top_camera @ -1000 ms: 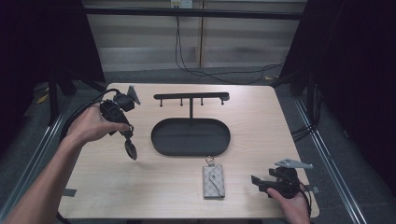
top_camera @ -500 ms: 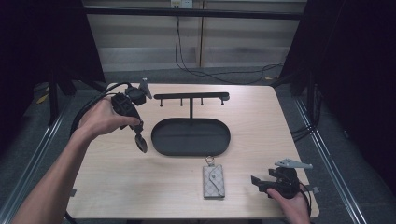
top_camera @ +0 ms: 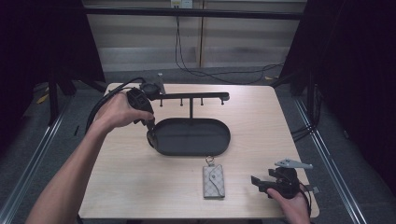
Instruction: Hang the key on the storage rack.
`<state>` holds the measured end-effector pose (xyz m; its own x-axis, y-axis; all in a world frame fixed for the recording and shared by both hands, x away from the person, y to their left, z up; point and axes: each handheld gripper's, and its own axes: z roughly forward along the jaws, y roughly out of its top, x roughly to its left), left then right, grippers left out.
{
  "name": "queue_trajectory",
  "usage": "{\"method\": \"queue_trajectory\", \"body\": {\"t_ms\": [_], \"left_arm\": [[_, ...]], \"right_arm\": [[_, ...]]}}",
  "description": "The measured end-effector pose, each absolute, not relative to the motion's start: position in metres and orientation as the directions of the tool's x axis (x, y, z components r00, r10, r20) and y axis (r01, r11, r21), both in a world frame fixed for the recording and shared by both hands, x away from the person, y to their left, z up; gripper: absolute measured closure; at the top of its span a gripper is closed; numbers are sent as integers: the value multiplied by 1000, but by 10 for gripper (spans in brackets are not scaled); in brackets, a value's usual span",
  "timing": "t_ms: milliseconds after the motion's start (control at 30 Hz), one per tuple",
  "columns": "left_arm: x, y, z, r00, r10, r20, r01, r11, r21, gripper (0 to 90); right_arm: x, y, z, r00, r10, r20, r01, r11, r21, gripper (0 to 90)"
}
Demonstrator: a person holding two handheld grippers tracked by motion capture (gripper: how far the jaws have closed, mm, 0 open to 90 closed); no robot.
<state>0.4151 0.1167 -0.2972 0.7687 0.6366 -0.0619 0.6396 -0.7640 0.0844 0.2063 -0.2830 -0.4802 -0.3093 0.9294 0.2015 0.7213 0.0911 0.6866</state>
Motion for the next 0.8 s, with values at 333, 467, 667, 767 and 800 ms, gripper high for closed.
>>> {"method": "queue_trajectory", "body": {"t_ms": [333,467,667,767,800], "left_arm": [[424,96,-293,782,619,-77,623,-776,92,708],[431,92,-294,769,636,-62,639,-765,78,708],[445,91,-300,746,663,-61,666,-745,51,708],[450,88,-301,732,681,-27,681,-731,41,708],[452,86,-299,732,682,-17,682,-730,44,708]], "right_arm": [[206,-283,-481,-311,928,208,723,89,685,174],[206,-283,-480,-314,927,205,723,93,684,174],[206,-284,-481,-316,925,209,722,92,686,175],[206,-284,-481,-315,925,211,724,90,684,174],[206,-284,-481,-318,924,212,723,92,684,174]]}}
